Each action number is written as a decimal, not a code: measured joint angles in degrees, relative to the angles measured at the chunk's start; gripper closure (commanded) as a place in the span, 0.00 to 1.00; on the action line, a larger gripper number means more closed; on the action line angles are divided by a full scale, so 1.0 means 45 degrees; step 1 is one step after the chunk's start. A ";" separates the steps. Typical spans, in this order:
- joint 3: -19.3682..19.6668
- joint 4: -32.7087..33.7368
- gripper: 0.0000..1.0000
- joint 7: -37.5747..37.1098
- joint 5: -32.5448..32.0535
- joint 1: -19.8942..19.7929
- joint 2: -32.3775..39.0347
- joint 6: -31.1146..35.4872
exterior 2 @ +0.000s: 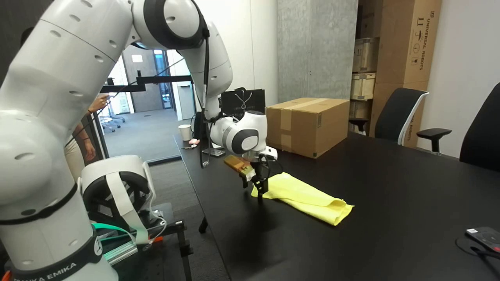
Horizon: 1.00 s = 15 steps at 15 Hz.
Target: Fold the cloth
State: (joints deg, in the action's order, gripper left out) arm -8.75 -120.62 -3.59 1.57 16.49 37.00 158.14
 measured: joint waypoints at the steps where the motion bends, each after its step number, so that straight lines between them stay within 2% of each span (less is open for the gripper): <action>1: 0.0095 0.0023 0.16 -0.0048 -0.0090 0.0083 0.0013 0.0031; 2: 0.0187 0.0044 0.29 -0.0090 -0.0163 0.0165 0.0025 0.0056; 3: 0.0276 0.0055 0.29 -0.0151 -0.0227 0.0244 0.0025 0.0072; 4: 0.0336 0.0061 0.35 -0.0184 -0.0268 0.0306 0.0025 0.0082; 8: 0.0597 0.0130 0.68 -0.0272 -0.0505 0.0479 -0.0012 0.0069; 11: 0.0629 0.0203 0.88 -0.0360 -0.0632 0.0612 -0.0069 0.0036; 13: 0.0677 0.0239 0.92 -0.0435 -0.0717 0.0721 -0.0093 0.0016; 15: 0.0764 0.0266 0.91 -0.0507 -0.0827 0.0818 -0.0132 -0.0044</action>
State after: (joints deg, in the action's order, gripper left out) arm -5.32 -119.43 -5.88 -2.15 20.17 36.40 157.94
